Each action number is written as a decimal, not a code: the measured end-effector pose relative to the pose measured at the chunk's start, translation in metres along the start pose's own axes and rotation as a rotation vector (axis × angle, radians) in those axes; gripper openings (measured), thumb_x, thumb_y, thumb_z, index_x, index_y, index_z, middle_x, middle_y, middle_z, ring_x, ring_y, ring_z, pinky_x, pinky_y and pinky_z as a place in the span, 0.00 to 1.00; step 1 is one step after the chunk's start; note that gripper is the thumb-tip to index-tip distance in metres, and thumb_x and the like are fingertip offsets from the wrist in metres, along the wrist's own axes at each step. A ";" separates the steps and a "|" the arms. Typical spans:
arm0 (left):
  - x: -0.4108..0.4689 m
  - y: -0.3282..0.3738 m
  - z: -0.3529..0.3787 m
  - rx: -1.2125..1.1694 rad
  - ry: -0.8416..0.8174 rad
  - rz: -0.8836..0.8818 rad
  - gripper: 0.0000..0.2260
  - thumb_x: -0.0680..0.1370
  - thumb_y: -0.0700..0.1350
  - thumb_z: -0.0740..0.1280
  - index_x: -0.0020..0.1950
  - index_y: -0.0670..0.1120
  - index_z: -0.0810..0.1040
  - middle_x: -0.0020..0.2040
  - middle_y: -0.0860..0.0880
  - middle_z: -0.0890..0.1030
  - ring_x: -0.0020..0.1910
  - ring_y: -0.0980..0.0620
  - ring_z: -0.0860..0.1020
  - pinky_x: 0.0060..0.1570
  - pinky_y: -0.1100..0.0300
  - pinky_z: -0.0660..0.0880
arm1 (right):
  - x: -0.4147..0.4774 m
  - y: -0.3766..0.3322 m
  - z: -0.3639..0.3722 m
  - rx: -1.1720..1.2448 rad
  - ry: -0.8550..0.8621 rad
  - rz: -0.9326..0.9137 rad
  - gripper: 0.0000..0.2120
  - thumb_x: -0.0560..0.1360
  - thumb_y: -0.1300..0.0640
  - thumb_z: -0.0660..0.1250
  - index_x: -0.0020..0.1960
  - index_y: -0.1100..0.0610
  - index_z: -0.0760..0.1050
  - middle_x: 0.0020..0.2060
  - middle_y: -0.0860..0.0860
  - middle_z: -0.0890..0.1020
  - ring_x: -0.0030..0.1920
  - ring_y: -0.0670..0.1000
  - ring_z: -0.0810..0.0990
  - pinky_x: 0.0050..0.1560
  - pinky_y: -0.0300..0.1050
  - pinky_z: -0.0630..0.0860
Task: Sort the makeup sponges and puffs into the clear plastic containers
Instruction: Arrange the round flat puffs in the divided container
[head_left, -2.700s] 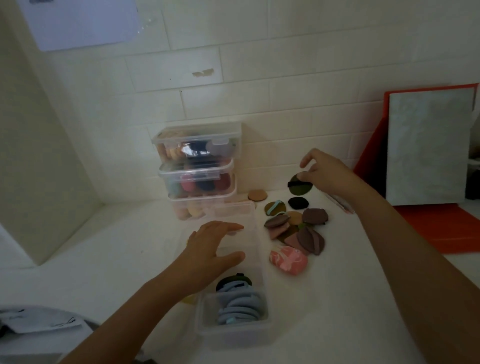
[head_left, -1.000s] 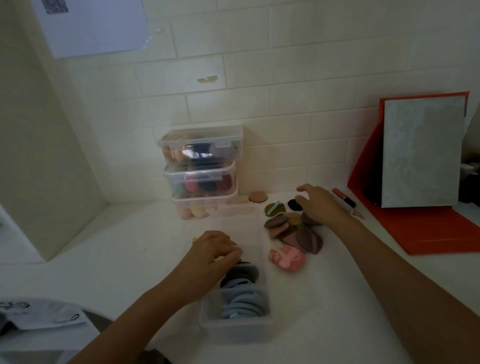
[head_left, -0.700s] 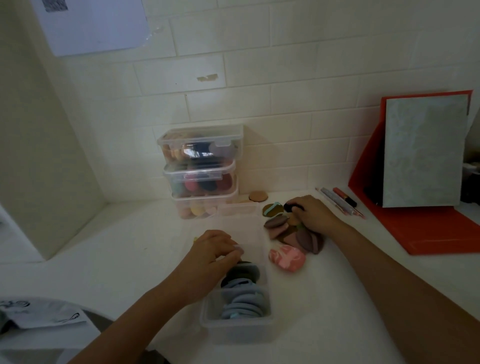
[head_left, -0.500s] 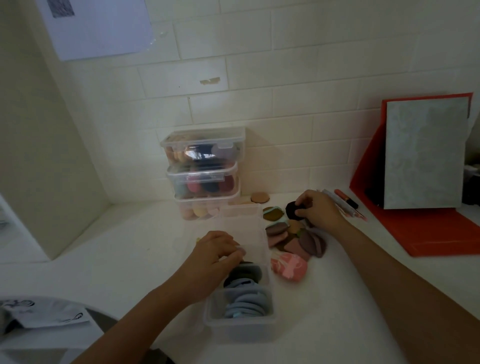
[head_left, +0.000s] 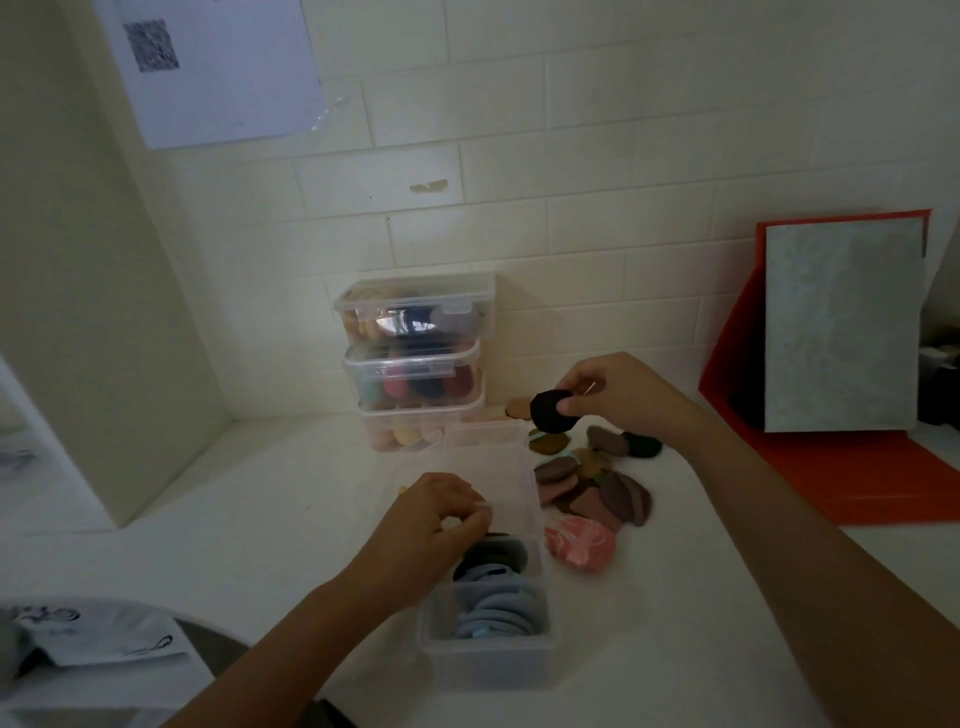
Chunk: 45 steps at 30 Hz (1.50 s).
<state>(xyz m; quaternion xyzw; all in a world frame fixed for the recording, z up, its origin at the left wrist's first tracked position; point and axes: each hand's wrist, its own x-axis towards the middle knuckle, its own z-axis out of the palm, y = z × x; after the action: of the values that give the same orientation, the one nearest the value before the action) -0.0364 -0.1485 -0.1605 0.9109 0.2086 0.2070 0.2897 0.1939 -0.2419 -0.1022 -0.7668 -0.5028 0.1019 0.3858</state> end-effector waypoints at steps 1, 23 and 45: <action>0.000 0.000 0.000 0.003 0.006 -0.010 0.09 0.77 0.48 0.64 0.48 0.48 0.83 0.47 0.63 0.74 0.55 0.60 0.72 0.58 0.63 0.68 | -0.002 -0.006 0.001 -0.015 -0.019 -0.015 0.04 0.72 0.59 0.72 0.46 0.53 0.80 0.40 0.47 0.81 0.41 0.46 0.78 0.41 0.34 0.72; -0.003 0.002 -0.002 0.155 0.030 0.060 0.07 0.76 0.52 0.65 0.38 0.60 0.73 0.53 0.63 0.68 0.53 0.66 0.63 0.54 0.71 0.63 | -0.030 -0.049 0.050 -0.444 -0.435 -0.210 0.13 0.78 0.56 0.63 0.60 0.54 0.79 0.54 0.50 0.82 0.51 0.49 0.79 0.56 0.40 0.70; 0.001 -0.008 0.001 0.058 -0.112 0.084 0.17 0.77 0.54 0.56 0.48 0.50 0.82 0.47 0.60 0.75 0.53 0.65 0.68 0.56 0.65 0.65 | -0.013 -0.021 -0.003 -0.236 -0.235 -0.049 0.03 0.72 0.57 0.71 0.43 0.50 0.83 0.35 0.39 0.80 0.36 0.39 0.77 0.37 0.32 0.74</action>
<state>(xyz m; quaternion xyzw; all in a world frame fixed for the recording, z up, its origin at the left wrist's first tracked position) -0.0366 -0.1425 -0.1658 0.9370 0.1594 0.1615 0.2656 0.1745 -0.2506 -0.0885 -0.7771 -0.5715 0.1215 0.2338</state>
